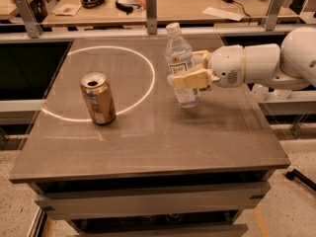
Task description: Place blue plastic bottle upright
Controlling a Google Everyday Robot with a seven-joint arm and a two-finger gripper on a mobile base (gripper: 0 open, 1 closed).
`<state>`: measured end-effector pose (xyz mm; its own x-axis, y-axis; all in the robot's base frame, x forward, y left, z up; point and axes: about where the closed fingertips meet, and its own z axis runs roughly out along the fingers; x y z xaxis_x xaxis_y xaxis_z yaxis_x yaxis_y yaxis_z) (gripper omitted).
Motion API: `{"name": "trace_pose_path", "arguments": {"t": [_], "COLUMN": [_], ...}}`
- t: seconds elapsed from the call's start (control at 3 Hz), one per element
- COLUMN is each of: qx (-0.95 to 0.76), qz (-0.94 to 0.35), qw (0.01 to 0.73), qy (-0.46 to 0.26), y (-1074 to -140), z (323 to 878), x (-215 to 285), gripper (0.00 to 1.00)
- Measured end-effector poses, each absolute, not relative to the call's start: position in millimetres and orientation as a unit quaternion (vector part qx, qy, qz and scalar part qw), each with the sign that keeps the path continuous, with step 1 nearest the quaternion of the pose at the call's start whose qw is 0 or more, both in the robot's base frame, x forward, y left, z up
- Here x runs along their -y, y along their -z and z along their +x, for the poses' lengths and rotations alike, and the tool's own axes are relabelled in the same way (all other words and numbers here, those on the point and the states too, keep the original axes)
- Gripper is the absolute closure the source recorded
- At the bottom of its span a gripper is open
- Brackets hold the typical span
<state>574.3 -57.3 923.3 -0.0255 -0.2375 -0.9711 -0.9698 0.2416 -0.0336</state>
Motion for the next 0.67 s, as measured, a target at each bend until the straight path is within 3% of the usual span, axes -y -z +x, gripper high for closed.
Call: {"name": "trace_pose_path", "arguments": {"t": [0.67], "qx": [-0.609], "qz": [-0.465], "qw": [0.535], "qy": [-0.355], "y": [-905.0], "z": [563.2], "x": [75.4], "gripper": [1.0]}}
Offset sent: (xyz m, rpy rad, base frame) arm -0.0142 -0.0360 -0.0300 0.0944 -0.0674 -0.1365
